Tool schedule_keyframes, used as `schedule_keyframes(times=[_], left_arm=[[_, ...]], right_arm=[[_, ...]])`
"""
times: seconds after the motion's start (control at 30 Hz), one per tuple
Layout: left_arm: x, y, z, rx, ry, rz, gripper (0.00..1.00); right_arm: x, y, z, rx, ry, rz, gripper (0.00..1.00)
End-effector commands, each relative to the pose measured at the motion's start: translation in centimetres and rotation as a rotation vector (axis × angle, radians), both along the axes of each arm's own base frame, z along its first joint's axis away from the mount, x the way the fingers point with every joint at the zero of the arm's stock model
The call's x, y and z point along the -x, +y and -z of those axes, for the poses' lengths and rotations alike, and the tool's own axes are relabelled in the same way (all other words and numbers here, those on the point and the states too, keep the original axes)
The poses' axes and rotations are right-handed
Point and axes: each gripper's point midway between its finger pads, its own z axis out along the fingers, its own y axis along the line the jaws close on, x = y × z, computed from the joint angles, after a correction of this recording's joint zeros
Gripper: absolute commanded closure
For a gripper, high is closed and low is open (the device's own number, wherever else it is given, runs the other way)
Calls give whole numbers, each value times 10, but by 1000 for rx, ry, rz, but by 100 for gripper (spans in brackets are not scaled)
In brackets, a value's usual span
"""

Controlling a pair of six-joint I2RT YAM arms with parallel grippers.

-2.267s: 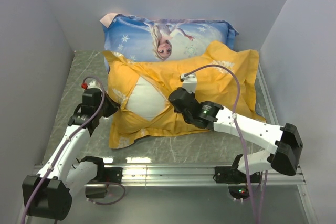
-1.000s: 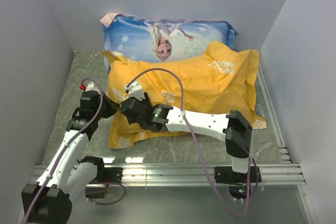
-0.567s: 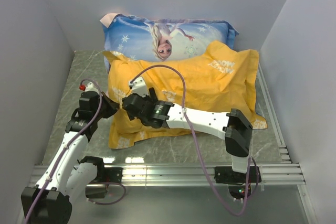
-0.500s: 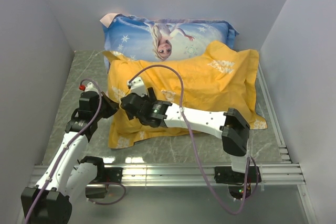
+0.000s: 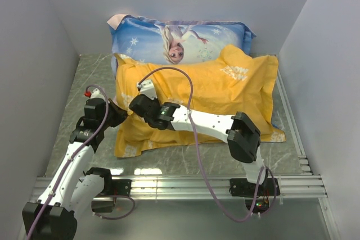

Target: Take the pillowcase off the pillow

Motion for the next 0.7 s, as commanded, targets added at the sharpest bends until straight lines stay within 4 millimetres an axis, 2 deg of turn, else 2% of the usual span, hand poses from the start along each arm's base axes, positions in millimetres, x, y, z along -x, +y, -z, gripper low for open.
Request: schedule_keyframes(times=[0.0,0.03,0.07,0.1,0.13,0.23,0.27,0.37,0.5,0.57,0.6,0.67], left_arm=[[0,-2,-16,13,-38,13,99],[0,-2,-16,14,-38,12,100],[0,-3,-15,18,-37,15,99],[1,-8,-19,32,-52,40,95],[2,-12,-22,48,-65,62,77],[6,-21,-40,96,-142,102,41],[9,-22,-49,101,-175,109,36],[19,-21,-64,87,-218,126,28],[33,-26,-70,105,-248,163,25],[41,-30,-80,135,-286,185,24],[44,-30,-84,134,-294,187,23],[50,-28,-83,108,-284,199,22]], right_arm=[[-16,-38,-38,-20,-57,89,100],[-16,-45,-67,-72,-90,98,100],[-22,-55,-79,-87,-107,121,100],[-24,-62,-100,-113,-133,128,100],[-29,-68,-108,-120,-140,142,100],[-33,-77,-132,-136,-166,160,100],[-35,-79,-137,-141,-173,163,100],[-38,-85,-158,-169,-198,171,100],[-43,-94,-189,-208,-230,185,100],[-46,-98,-199,-219,-237,188,100],[-49,-100,-211,-232,-254,192,100],[-51,-106,-218,-229,-256,201,100]])
